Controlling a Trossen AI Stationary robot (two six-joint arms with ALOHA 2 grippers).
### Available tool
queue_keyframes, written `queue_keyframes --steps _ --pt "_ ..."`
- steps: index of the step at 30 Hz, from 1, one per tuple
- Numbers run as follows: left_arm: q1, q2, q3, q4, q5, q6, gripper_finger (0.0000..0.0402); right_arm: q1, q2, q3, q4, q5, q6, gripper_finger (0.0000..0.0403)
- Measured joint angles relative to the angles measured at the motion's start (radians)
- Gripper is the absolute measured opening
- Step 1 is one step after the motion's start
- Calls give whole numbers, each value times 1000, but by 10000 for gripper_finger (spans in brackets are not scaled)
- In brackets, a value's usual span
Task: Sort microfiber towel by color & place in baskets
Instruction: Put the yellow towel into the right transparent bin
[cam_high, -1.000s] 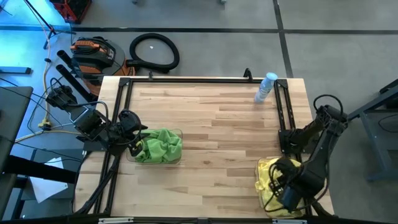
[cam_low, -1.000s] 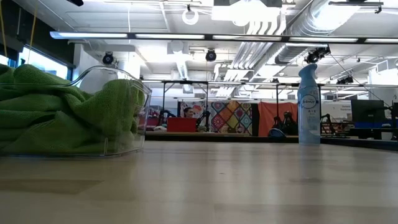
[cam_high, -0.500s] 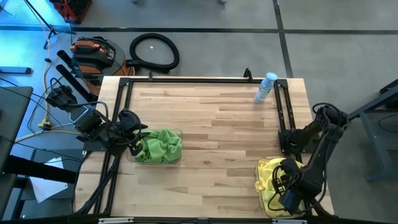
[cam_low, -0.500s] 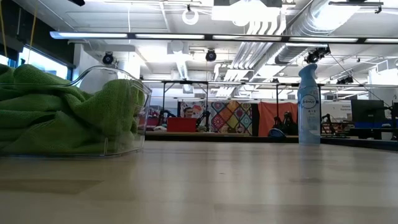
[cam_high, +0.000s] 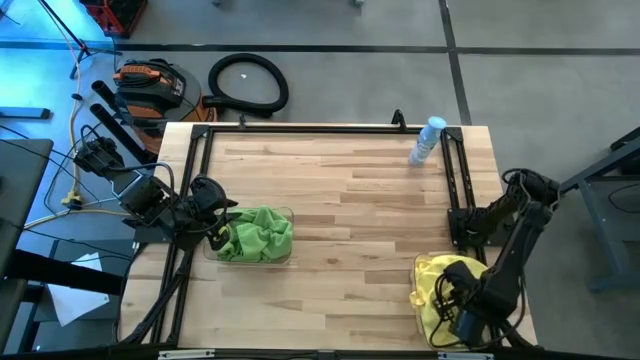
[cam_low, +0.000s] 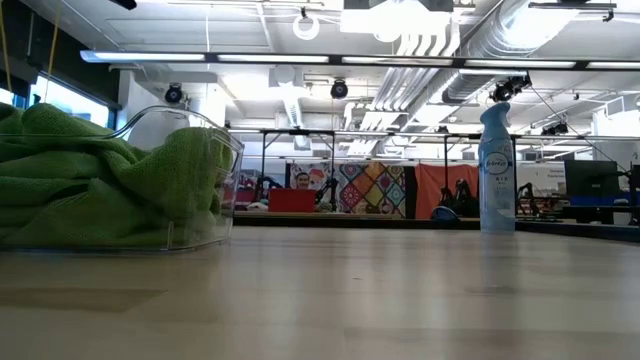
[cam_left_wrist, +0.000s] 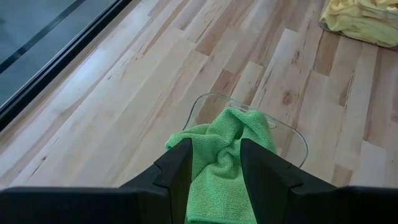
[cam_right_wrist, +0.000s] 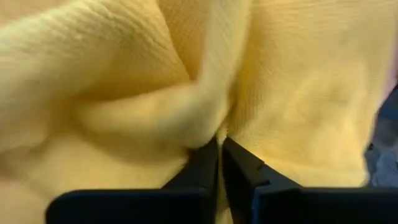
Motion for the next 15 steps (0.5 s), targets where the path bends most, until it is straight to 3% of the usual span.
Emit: queue_keyframes --steps 7,15 --pt "0 0 0 0 0 0 125 11 0 276 -272 162 32 3" --pt "0 0 0 0 0 0 125 10 -6 467 -282 392 -32 1"
